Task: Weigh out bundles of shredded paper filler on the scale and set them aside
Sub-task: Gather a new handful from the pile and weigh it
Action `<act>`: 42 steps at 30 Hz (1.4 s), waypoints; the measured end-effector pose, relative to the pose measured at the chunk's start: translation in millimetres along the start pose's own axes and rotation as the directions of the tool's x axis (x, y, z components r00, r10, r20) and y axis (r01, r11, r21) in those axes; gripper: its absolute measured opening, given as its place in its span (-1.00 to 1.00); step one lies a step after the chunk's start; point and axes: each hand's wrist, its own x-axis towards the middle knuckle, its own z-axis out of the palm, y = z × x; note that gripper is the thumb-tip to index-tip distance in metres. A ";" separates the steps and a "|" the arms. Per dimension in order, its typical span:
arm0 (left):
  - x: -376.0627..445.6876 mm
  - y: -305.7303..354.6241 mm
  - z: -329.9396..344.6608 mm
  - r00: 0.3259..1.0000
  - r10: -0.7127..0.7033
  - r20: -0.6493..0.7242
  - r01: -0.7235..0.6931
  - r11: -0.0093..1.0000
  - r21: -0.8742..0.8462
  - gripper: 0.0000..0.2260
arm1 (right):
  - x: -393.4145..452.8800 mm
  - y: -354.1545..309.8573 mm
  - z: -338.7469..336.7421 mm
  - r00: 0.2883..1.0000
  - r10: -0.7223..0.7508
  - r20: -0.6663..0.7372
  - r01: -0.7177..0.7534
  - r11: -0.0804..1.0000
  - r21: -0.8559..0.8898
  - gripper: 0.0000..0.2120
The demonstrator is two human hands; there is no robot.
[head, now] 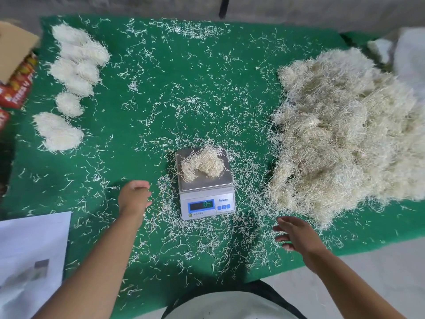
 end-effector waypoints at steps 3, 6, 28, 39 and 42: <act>-4.1 -1.6 0.1 1.000 -0.010 -0.005 0.010 1.000 -0.007 -0.84 | 2.9 -1.5 -0.9 1.000 -0.003 0.005 0.003 1.000 0.000 -0.86; -5.7 1.6 2.5 1.000 -0.004 -0.002 0.004 1.000 -0.013 -0.87 | 5.0 -1.0 -2.9 1.000 -0.007 0.012 0.007 1.000 -0.009 -0.85; -8.8 76.8 102.5 0.949 0.268 0.164 -0.296 0.937 0.187 -0.29 | -1.2 72.8 -47.5 0.989 0.130 -0.074 -0.126 0.990 0.063 -0.86; -16.0 71.6 117.5 0.929 0.303 0.214 -0.355 0.894 0.272 -0.13 | -0.8 75.8 -61.1 0.989 0.136 -0.062 -0.134 0.990 0.037 -0.85; -17.6 70.9 122.5 0.922 0.287 0.260 -0.363 0.874 0.324 -0.02 | -3.5 75.4 -63.2 0.990 0.128 -0.061 -0.127 0.992 0.020 -0.85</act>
